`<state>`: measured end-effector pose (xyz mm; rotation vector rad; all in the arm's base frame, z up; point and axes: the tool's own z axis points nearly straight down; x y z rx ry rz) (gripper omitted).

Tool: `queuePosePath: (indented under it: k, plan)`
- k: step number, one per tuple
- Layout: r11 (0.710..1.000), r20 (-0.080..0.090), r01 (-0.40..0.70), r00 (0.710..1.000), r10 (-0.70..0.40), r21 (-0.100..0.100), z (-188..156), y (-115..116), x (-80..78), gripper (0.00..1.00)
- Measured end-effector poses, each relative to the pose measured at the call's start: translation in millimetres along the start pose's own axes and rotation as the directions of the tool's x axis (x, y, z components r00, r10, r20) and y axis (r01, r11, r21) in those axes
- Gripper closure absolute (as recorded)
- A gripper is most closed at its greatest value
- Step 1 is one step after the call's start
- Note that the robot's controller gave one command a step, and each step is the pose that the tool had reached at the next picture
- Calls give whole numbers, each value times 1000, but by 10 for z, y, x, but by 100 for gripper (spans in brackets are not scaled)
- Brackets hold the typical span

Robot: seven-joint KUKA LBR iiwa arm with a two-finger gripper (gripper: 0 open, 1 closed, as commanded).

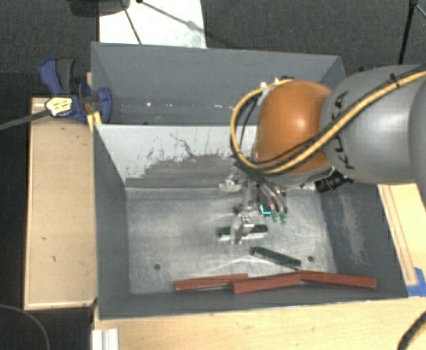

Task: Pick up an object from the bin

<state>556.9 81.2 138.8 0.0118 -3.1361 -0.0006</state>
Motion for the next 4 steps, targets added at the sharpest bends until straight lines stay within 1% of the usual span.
queuePosePath:
  k: [1,2,3,4]
  plan:
    - [1000,8,-2,1000,2,-1,-44,-3,-19,0]
    - [999,18,37,999,-37,-1,630,-276,-227,100]
    - [999,18,36,999,-36,-1,630,-276,-227,100]
    - [999,17,45,999,-45,0,-1233,-154,-207,100]
